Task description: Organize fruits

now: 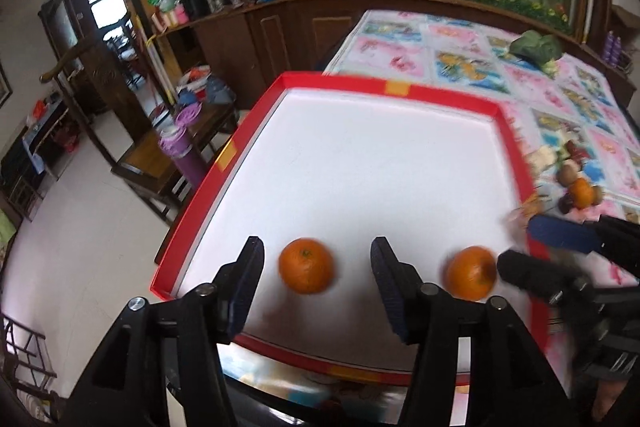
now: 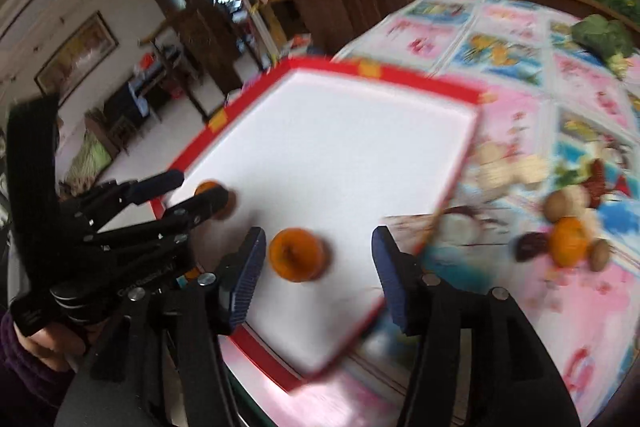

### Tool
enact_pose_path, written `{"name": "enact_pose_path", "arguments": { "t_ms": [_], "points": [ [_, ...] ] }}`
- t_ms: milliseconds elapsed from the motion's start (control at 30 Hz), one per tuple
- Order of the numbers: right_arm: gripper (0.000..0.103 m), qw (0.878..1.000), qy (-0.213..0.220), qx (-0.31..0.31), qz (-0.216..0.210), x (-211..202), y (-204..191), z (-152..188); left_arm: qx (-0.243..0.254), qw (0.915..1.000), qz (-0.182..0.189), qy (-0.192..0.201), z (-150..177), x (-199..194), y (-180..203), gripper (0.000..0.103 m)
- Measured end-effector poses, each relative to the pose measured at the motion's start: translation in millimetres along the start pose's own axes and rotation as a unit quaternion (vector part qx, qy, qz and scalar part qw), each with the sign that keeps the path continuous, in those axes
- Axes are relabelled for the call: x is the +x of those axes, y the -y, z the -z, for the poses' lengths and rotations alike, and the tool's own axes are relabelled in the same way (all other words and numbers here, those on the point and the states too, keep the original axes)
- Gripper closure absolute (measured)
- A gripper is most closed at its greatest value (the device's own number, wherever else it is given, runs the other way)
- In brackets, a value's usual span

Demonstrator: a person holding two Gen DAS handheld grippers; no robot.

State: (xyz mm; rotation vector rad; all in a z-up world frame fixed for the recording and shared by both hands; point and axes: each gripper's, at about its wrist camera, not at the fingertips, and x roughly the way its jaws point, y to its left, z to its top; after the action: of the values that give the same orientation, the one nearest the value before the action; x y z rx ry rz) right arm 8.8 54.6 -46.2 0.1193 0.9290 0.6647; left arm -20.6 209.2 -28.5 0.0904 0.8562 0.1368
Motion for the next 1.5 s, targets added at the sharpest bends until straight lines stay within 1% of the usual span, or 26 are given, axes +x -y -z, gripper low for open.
{"name": "enact_pose_path", "arguments": {
  "t_ms": [67,100,200,267,367,467,600,667,767,833,900,1033,1100,1133,1167,1200,1233,1300,1367,1467,1500],
  "points": [
    [0.043,0.999,0.029,0.001,0.016,-26.1,17.0,5.4,0.012,0.9996,0.022,0.012,-1.7,-10.8,11.5,0.045],
    [0.040,0.999,0.036,0.002,0.024,-33.5,22.8,6.7,0.017,0.9991,0.034,0.016,-2.0,-14.9,17.3,0.043],
    [0.039,0.996,0.061,0.022,0.066,-69.1,58.3,21.8,0.040,0.9963,0.072,0.023,-1.6,-26.0,40.8,0.043],
    [0.039,0.992,0.070,0.040,0.096,-88.9,80.6,33.3,0.052,0.9940,0.093,0.022,-1.1,-29.9,55.8,0.043],
    [0.039,0.985,0.077,0.075,0.137,-118.8,114.3,53.5,0.069,0.9901,0.121,0.018,-2.3,-32.6,78.5,0.043],
    [0.039,0.978,0.076,0.100,0.168,-135.0,138.9,65.3,0.085,0.9869,0.137,0.011,-5.6,-30.3,100.3,0.043],
    [0.039,0.971,0.067,0.135,0.186,-142.5,164.9,78.4,0.112,0.9823,0.151,0.002,-9.6,-23.1,130.3,0.043],
    [0.039,0.969,0.053,0.149,0.191,-140.3,174.5,81.2,0.122,0.9811,0.150,-0.009,-12.3,-14.4,141.4,0.043],
    [0.039,0.968,0.037,0.169,0.184,-132.6,183.8,82.9,0.133,0.9784,0.156,-0.027,-14.1,-2.9,152.9,0.043],
    [0.044,0.968,0.034,0.176,0.175,-131.1,186.7,84.8,0.139,0.9777,0.154,-0.036,-15.6,4.9,158.7,0.043],
    [0.052,0.969,0.029,0.176,0.171,-126.6,188.1,84.3,0.150,0.9773,0.147,-0.030,-17.7,7.7,164.0,0.043],
    [0.058,0.968,0.028,0.182,0.170,-122.0,190.3,82.4,0.161,0.9735,0.158,-0.037,-27.0,12.9,175.0,0.043],
    [0.069,0.967,0.029,0.182,0.174,-119.6,191.6,80.4,0.174,0.9715,0.158,-0.032,-29.9,13.4,182.6,0.043],
    [0.071,0.967,0.030,0.182,0.178,-119.0,191.9,80.0,0.180,0.9706,0.157,-0.031,-30.6,14.1,185.2,0.043],
    [0.078,0.966,0.032,0.181,0.180,-118.3,192.6,80.1,0.185,0.9695,0.158,-0.033,-31.7,16.9,188.5,0.043],
    [0.080,0.966,0.034,0.183,0.179,-118.2,194.1,80.4,0.188,0.9687,0.159,-0.037,-32.3,20.5,191.2,0.048],
    [0.080,0.966,0.038,0.187,0.172,-119.0,196.1,81.1,0.191,0.9673,0.162,-0.042,-32.5,23.6,193.3,0.055],
    [0.080,0.966,0.047,0.201,0.155,-121.1,201.8,82.7,0.197,0.9646,0.168,-0.051,-32.2,28.9,197.4,0.058],
    [0.081,0.966,0.052,0.207,0.144,-122.1,204.8,83.4,0.201,0.9622,0.175,-0.055,-30.8,32.1,200.6,0.063],
    [0.080,0.968,0.055,0.214,0.121,-121.4,204.7,83.4,0.206,0.9596,0.185,-0.049,-31.4,29.9,202.3,0.067],
    [0.080,0.969,0.054,0.215,0.110,-120.3,204.3,82.9,0.206,0.9587,0.190,-0.050,-32.0,30.1,202.5,0.071]
  ]
}}
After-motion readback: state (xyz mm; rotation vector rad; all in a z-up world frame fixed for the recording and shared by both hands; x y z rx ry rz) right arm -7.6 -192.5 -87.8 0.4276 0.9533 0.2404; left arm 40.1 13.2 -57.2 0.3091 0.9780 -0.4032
